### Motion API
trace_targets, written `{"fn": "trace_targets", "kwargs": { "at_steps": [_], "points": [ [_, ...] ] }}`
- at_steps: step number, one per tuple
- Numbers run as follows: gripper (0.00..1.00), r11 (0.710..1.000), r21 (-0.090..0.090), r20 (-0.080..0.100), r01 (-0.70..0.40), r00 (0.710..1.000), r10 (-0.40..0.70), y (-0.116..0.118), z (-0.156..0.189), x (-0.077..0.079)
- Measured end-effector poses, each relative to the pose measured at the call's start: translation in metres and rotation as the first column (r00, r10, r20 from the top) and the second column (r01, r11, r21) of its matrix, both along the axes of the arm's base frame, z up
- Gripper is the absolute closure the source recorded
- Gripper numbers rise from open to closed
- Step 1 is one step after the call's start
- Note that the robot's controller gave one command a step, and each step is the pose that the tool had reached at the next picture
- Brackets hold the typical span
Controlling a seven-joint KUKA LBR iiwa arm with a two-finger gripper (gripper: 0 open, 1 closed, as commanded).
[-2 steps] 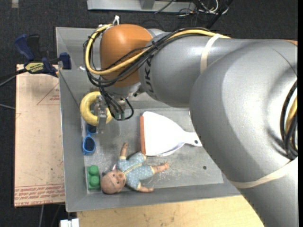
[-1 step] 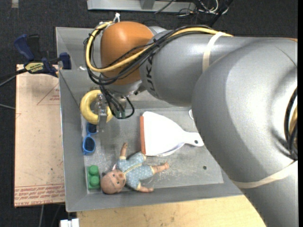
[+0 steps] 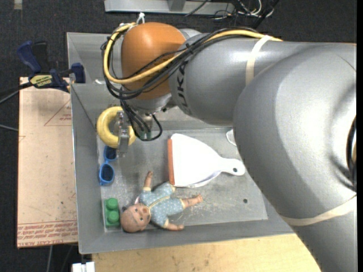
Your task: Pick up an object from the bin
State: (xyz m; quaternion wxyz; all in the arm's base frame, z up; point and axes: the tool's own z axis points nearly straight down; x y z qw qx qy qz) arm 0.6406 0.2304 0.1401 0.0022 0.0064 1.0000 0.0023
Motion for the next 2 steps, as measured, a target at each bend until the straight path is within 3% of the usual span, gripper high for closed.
{"fn": "trace_targets", "kwargs": {
  "at_steps": [2],
  "points": [
    [1.00,1.000,0.001,0.002,0.000,1.000,0.000,0.000,0.037,0.000]
  ]
}}
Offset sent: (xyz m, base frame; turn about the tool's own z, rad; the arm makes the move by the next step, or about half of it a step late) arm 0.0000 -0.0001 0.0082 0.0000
